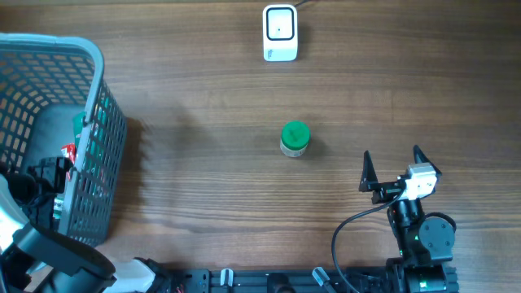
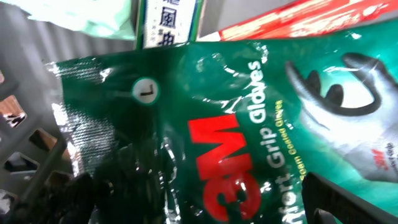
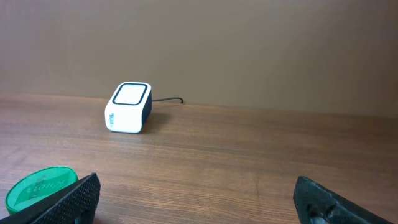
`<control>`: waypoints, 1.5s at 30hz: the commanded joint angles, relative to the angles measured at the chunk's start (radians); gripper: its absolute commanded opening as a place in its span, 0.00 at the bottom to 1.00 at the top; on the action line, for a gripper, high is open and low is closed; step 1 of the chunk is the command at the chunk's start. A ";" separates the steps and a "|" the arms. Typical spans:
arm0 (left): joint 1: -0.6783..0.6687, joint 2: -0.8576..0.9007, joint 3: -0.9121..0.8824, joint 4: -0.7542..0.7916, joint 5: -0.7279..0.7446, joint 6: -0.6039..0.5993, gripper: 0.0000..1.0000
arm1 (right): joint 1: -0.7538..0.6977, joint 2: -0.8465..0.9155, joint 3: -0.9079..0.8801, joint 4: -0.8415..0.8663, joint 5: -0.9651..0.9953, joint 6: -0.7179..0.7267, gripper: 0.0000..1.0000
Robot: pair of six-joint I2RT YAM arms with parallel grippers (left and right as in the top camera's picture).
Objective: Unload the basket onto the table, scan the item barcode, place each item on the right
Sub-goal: 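Grasp the green 3M glove pack in the basket with left gripper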
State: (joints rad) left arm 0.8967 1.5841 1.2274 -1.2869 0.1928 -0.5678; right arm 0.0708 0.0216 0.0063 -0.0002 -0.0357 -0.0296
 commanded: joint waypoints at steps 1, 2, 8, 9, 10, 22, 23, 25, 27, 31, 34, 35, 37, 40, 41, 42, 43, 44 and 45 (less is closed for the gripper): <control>0.012 -0.016 -0.010 -0.038 0.020 0.050 1.00 | 0.000 0.001 -0.001 0.004 0.012 0.010 1.00; 0.012 -0.023 -0.010 -0.043 0.020 0.057 1.00 | 0.000 0.001 -0.001 0.004 0.012 0.010 1.00; 0.012 -0.062 -0.011 -0.043 0.020 0.060 1.00 | 0.000 0.001 -0.001 0.004 0.012 0.010 1.00; 0.012 -0.062 -0.015 -0.037 0.020 0.060 1.00 | 0.000 0.001 -0.001 0.004 0.012 0.010 1.00; 0.012 -0.062 -0.022 -0.032 0.020 0.060 1.00 | 0.000 0.001 -0.001 0.004 0.012 0.010 1.00; 0.012 -0.062 -0.169 0.035 0.020 0.063 1.00 | 0.000 0.001 -0.001 0.004 0.012 0.010 1.00; 0.012 -0.062 -0.180 0.049 0.020 0.063 1.00 | 0.000 0.001 -0.001 0.004 0.012 0.010 1.00; 0.011 -0.062 -0.195 0.077 0.022 0.057 1.00 | 0.000 0.001 -0.001 0.004 0.012 0.010 1.00; 0.011 -0.062 -0.220 0.130 0.051 0.055 1.00 | 0.000 0.001 -0.001 0.004 0.012 0.010 1.00; 0.011 -0.062 -0.274 0.229 0.128 0.055 1.00 | 0.000 0.001 -0.001 0.004 0.012 0.010 1.00; 0.010 -0.062 -0.325 0.316 0.167 0.055 0.90 | 0.000 0.001 -0.001 0.004 0.012 0.010 1.00; 0.011 -0.062 -0.335 0.331 0.175 0.055 0.75 | 0.000 0.001 -0.001 0.004 0.012 0.010 1.00; 0.011 -0.062 -0.339 0.346 0.185 0.055 0.34 | 0.000 0.001 -0.001 0.004 0.012 0.010 1.00; 0.011 -0.067 -0.339 0.383 0.193 0.055 0.04 | 0.000 0.001 -0.001 0.004 0.012 0.010 1.00; 0.011 -0.069 -0.338 0.388 0.193 0.055 0.04 | 0.000 0.001 -0.001 0.004 0.012 0.010 1.00; 0.011 -0.076 -0.336 0.395 0.193 0.055 0.04 | 0.000 0.001 -0.001 0.004 0.012 0.010 1.00; 0.011 -0.091 -0.332 0.401 0.193 0.055 0.04 | 0.000 0.001 -0.001 0.004 0.012 0.010 1.00; 0.011 -0.101 -0.327 0.401 0.193 0.055 0.04 | 0.000 0.001 -0.001 0.004 0.012 0.010 1.00; 0.011 -0.114 -0.320 0.401 0.193 0.055 0.04 | 0.000 0.001 -0.001 0.004 0.012 0.010 1.00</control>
State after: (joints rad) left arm 0.9035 1.5215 0.9001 -0.8948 0.3668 -0.5205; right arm 0.0708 0.0216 0.0063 -0.0002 -0.0357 -0.0296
